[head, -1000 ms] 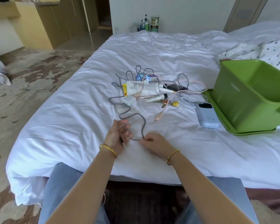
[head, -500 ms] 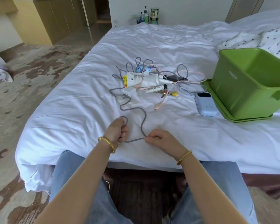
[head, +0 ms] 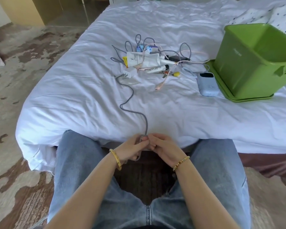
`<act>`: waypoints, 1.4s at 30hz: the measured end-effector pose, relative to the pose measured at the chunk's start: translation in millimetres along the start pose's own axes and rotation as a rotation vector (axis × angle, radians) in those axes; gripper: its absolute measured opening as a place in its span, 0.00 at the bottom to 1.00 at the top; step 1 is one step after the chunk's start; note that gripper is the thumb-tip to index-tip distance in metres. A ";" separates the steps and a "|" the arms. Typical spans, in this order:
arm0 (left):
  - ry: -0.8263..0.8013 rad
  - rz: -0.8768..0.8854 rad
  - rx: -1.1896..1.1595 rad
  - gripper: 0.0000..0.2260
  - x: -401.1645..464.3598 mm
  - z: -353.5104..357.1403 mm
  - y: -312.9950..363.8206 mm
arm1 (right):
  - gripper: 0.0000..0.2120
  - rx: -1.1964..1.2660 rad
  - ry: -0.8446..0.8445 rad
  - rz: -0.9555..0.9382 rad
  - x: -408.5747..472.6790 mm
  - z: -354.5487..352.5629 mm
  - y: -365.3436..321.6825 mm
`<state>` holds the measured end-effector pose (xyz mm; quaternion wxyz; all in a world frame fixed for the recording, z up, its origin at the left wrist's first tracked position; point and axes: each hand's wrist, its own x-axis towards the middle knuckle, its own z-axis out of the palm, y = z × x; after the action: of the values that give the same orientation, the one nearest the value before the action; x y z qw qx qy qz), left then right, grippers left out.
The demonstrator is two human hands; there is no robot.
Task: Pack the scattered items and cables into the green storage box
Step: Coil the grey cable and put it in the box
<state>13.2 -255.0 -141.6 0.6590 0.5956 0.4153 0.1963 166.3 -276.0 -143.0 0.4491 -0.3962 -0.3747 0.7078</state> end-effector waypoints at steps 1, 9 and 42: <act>-0.008 -0.011 -0.018 0.06 -1.9 -1.5 -1.2 | 0.11 -0.024 0.009 -0.011 0.3 0.4 1.8; 0.210 -0.055 -0.078 0.14 -14.4 10.6 -19.2 | 0.11 -0.562 0.177 -0.057 6.7 3.0 5.7; 0.471 0.219 -0.939 0.22 -8.6 19.7 43.8 | 0.19 -0.686 0.148 -0.182 -11.2 19.2 -6.0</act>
<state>33.9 -264.4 -98.5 0.7191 0.2164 0.3548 0.5570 154.3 -288.0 -127.4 0.3773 -0.5389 -0.5906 0.4674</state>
